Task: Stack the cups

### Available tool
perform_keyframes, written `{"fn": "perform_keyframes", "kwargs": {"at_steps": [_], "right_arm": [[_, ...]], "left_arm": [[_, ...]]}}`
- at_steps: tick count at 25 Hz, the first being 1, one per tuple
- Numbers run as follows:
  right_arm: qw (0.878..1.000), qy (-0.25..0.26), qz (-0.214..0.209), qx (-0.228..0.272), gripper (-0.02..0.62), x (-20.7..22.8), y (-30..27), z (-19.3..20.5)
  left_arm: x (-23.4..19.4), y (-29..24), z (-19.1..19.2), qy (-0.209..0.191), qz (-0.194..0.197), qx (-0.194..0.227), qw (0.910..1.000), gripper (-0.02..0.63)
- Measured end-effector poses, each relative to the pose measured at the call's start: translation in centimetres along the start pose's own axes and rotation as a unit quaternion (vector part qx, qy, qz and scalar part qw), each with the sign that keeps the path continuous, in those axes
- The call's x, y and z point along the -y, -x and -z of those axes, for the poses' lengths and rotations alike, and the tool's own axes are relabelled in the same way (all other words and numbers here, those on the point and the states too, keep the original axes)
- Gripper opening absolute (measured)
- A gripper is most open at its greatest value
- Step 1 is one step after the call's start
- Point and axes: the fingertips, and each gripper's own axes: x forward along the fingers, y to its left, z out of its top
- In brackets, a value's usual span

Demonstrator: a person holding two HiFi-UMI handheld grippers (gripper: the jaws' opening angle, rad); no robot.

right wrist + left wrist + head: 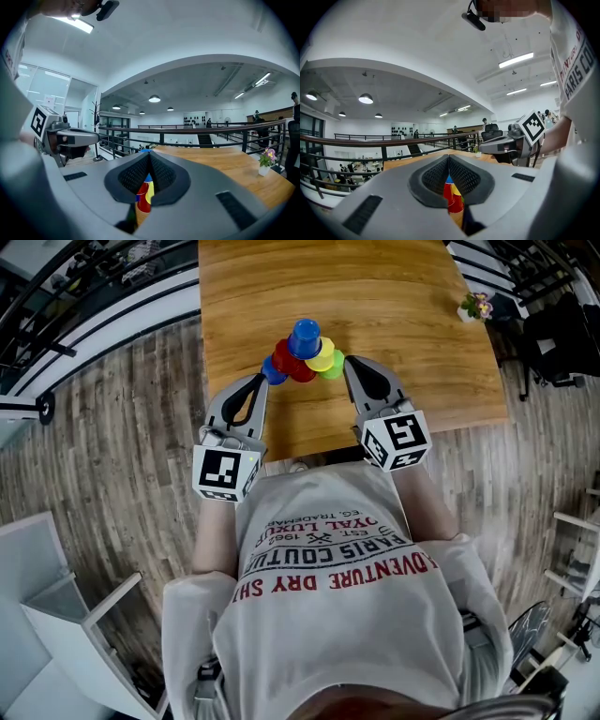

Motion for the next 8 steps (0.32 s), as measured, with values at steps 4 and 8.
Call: {"fn": "perform_keyframes", "kwargs": {"at_steps": [4, 8], "right_arm": [[1.000, -0.004, -0.001, 0.000, 0.028, -0.18, -0.14, 0.00], [1.000, -0.001, 0.000, -0.004, 0.028, -0.40, -0.36, 0.17]], "left_arm": [[-0.19, 0.06, 0.09, 0.002, -0.001, -0.003, 1.0000, 0.017], [-0.33, 0.16, 0.35, 0.002, 0.000, -0.005, 1.0000, 0.017]]}}
